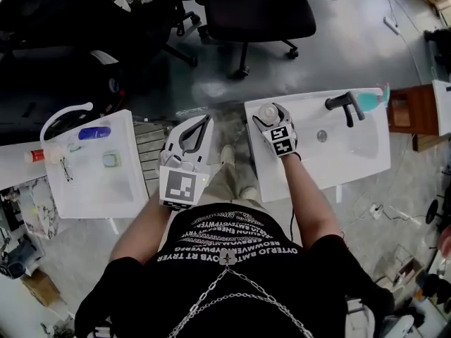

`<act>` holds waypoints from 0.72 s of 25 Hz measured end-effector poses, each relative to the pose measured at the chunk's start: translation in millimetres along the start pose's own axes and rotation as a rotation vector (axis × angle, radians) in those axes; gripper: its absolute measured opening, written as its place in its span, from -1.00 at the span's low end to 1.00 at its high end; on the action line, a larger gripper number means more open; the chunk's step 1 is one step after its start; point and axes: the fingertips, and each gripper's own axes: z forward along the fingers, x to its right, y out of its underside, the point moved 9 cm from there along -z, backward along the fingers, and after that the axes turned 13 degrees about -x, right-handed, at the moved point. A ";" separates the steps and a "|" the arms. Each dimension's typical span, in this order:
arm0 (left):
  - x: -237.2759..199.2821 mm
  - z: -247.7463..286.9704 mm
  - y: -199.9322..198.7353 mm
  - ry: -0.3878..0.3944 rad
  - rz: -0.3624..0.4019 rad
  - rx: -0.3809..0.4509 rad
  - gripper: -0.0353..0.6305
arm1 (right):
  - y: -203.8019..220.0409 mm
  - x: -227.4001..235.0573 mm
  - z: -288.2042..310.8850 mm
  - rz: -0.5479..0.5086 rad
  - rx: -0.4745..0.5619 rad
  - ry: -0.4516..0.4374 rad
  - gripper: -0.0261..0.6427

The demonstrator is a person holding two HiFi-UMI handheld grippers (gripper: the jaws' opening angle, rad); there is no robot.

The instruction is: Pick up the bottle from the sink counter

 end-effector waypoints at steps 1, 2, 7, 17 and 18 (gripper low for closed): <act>-0.4 -0.7 1.6 -0.001 -0.004 -0.005 -0.88 | -0.2 1.2 2.1 0.008 0.011 0.006 0.06; -0.7 -1.8 2.9 -0.002 -0.013 -0.009 -0.88 | -0.4 2.1 3.1 0.011 0.021 0.007 0.06; -4.2 -8.7 3.5 -0.011 -0.020 0.002 -0.88 | -1.9 -2.8 -8.2 0.009 0.008 -0.023 0.06; 12.9 -20.1 -11.6 0.008 -0.028 0.059 -0.88 | -27.2 -13.1 -101.7 -0.011 0.033 -0.030 0.06; 15.3 -22.4 -13.4 0.006 -0.029 0.065 -0.88 | -30.2 -14.3 -114.3 -0.017 0.044 -0.039 0.06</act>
